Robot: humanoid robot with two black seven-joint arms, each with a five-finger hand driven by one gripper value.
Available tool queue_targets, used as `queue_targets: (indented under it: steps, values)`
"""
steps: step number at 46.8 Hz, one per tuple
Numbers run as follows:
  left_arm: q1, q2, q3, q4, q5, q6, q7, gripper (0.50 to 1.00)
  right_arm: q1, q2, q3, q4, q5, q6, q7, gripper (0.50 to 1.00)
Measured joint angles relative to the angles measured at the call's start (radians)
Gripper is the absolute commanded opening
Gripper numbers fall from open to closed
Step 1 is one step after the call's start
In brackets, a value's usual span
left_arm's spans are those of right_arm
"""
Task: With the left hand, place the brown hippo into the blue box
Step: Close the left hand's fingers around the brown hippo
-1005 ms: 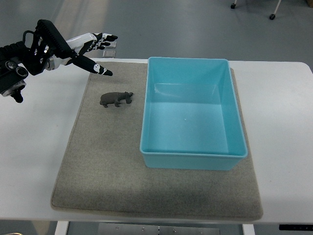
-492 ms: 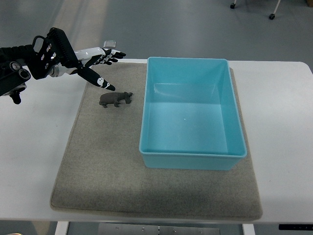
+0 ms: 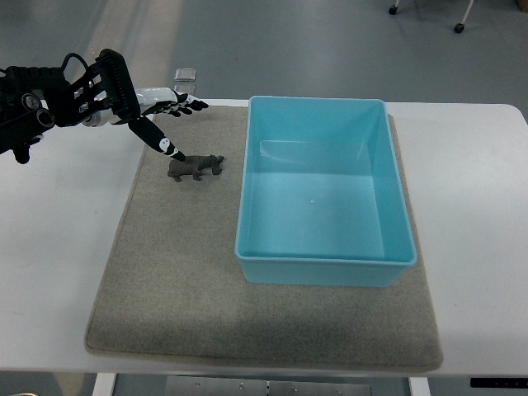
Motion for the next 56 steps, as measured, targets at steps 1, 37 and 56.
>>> queue_targets:
  steps: [1,37,56]
  values:
    - [-0.001,0.000,0.001,-0.001,0.001,-0.001,0.001,0.992,0.000,0.000,0.000,0.000,0.000,0.000,0.000,0.936]
    - [0.002,0.030,0.000,-0.066,0.280,0.007,0.002,0.971,0.000,0.000,0.000,0.000,0.000,0.000,0.000,0.936]
    - [0.053,-0.009,0.000,-0.060,0.287,0.102,0.048,0.924,0.000,0.000,0.000,0.000,0.000,0.000,0.000,0.936]
